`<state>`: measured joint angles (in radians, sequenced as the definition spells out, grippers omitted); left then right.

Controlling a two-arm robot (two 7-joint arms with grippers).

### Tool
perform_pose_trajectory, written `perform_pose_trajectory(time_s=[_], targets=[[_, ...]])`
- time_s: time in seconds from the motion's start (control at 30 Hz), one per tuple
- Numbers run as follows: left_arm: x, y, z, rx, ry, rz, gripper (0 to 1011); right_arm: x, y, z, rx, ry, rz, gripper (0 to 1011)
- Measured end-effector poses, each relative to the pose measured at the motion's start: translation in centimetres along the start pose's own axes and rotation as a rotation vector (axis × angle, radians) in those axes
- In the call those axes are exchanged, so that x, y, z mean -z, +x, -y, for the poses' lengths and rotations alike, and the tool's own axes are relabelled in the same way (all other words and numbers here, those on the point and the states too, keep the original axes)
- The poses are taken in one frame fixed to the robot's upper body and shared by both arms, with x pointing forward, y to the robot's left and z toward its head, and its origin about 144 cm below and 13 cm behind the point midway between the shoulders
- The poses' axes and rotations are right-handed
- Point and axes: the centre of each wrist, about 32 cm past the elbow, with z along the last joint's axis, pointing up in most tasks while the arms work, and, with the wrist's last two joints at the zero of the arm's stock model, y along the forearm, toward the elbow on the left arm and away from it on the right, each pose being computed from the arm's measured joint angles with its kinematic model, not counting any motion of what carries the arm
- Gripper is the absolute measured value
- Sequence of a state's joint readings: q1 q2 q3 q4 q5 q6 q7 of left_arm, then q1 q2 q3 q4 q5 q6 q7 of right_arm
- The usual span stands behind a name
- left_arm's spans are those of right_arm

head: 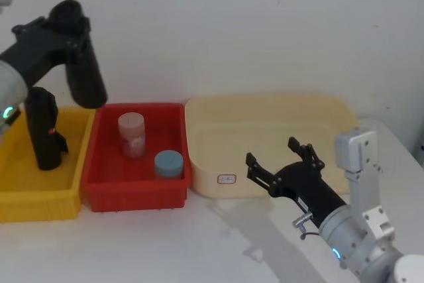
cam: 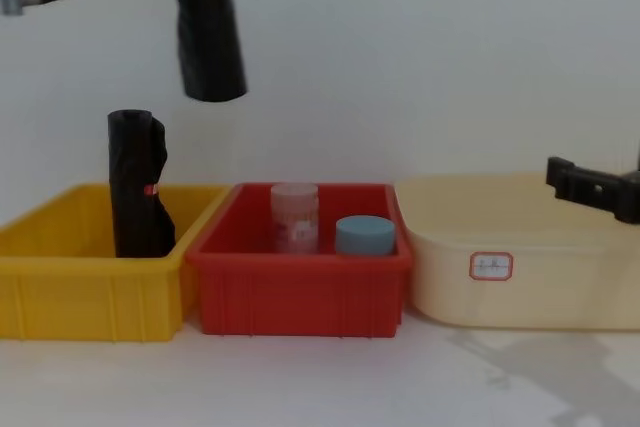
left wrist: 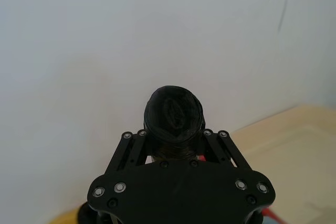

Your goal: Pick up the garbage bag with the one hand and transfer it to the other hand.

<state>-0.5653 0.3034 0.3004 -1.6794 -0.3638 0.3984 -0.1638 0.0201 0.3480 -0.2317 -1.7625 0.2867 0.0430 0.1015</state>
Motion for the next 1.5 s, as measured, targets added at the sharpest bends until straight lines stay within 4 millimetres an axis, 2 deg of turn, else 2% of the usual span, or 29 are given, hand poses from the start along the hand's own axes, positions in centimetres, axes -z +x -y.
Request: perform_pose_trajectory(time_s=[0.17,0.67,1.17,1.5], targets=[[-0.2,-1.2,1.2,0.032,0.011,-0.035,381,-0.7,0.4,-0.9,-0.042,0.011,0.018,1000],[0.3,-4.4,4.1,0.083,0.053,-0.097,381,-3.5,0.3,-5.7,-0.202,0.063,0.095,1000],[1.0,-6.0,5.6,0.112,0.088,-0.120,381,-4.4,-1.2,-9.5,-0.308,0.075,0.121,1000],[1.2,-6.6,5.8,0.141,0.099,-0.137,381,-4.6,-1.9,-11.7,-0.325,0.072,0.110,1000]])
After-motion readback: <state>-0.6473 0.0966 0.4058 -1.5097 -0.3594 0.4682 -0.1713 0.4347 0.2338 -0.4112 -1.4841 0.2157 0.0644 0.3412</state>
